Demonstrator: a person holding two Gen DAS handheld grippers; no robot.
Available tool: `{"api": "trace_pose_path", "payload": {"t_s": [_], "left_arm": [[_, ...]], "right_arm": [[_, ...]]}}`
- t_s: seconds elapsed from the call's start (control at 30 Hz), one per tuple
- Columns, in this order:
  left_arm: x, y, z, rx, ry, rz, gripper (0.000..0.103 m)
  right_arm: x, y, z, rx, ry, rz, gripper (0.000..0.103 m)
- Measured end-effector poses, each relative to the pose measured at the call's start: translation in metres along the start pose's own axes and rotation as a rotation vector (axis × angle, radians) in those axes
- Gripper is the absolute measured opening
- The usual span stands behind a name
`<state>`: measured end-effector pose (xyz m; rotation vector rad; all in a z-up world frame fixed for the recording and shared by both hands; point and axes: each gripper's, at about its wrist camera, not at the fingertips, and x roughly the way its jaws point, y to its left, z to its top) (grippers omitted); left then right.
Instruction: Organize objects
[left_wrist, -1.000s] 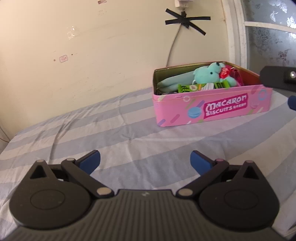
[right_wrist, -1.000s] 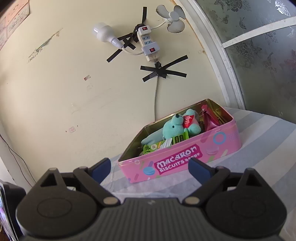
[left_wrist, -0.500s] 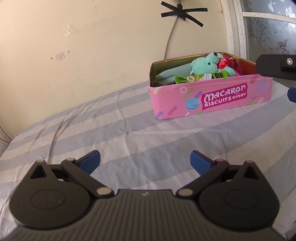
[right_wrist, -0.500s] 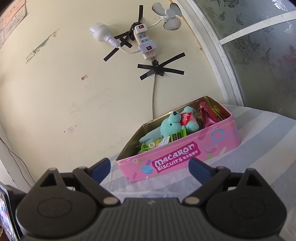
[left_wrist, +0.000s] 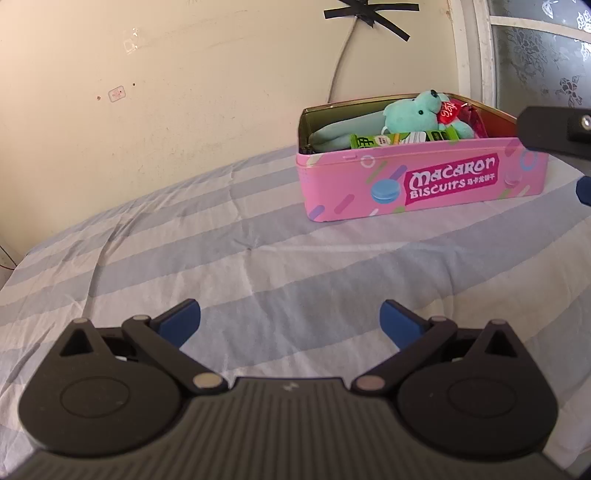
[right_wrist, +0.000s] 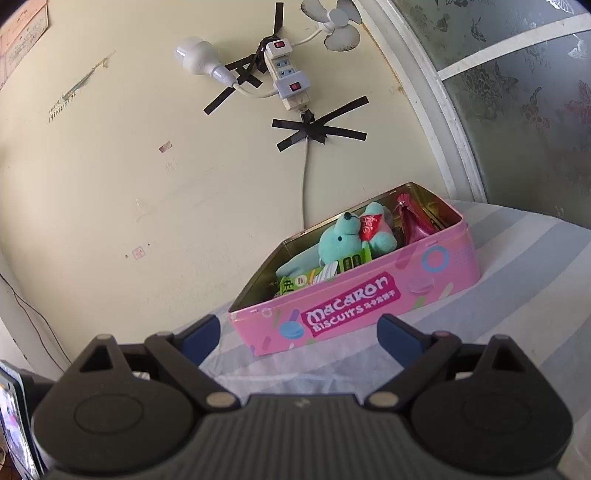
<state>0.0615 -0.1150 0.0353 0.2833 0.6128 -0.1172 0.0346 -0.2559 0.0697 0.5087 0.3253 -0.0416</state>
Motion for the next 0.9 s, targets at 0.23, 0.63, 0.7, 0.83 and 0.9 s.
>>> {"api": "trace_pose_path", "payload": {"t_s": [0.23,0.63,0.7,0.83,0.9], "left_arm": [[0.0031,0.0001,-0.0014,-0.006,0.020,-0.022,0.103],[0.0054,0.0006,-0.0018,-0.009,0.026,-0.038,0.103],[0.0051,0.0007,-0.0019,-0.013,0.024,-0.044,0.103],[0.0026,0.0016,-0.0023,-0.010,0.002,-0.056,0.103],[0.0030,0.0026,-0.0016,-0.007,0.001,-0.074,0.103]], "right_arm": [[0.0021,-0.0001,-0.0017,0.000,0.007,-0.002,0.095],[0.0039,0.0012,-0.0027,-0.004,0.015,-0.001,0.096],[0.0037,0.0014,-0.0030,-0.005,0.015,-0.001,0.096],[0.0040,0.0014,-0.0036,-0.004,0.018,-0.002,0.096],[0.0046,0.0015,-0.0040,-0.004,0.021,-0.002,0.096]]}}
